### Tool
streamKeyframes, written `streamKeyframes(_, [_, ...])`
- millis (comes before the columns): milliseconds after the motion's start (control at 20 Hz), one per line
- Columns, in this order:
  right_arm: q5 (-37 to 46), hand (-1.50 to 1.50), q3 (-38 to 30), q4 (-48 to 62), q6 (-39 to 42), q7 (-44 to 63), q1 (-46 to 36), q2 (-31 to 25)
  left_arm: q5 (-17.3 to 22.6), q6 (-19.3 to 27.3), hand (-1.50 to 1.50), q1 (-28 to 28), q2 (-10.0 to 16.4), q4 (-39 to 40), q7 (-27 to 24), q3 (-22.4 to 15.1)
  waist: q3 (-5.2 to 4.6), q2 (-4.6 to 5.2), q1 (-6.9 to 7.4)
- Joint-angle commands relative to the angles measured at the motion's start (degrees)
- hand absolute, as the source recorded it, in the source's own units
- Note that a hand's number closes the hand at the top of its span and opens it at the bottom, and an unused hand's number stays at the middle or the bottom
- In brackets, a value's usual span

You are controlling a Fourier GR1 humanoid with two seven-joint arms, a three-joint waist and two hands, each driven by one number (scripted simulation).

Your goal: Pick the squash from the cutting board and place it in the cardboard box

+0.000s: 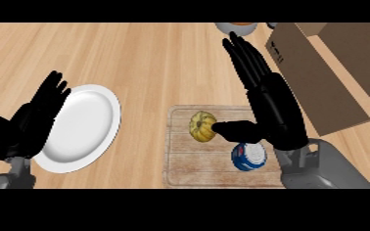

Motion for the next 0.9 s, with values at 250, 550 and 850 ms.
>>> streamKeyframes(250, [10.7, -1.5, 13.7, 2.6, 28.2, 29.1, -8.3, -0.1, 0.5, -0.9, 0.0, 1.2, 0.5, -0.4, 0.5, 0.4, -0.26, -0.08, 0.27])
streamKeyframes(550, [6.7, -1.5, 14.7, 10.0, 45.9, 46.7, -16.0, 12.8, 1.2, -2.0, 0.0, 0.9, 0.1, -1.8, 1.6, -0.4, -0.05, 0.44, 1.26])
streamKeyframes(850, [4.4, -1.5, 11.4, 16.8, 48.7, 53.7, -16.7, 20.9, 1.3, -0.8, 0.0, -0.3, -0.6, -0.3, 1.5, 1.2, 0.12, 0.64, -0.14])
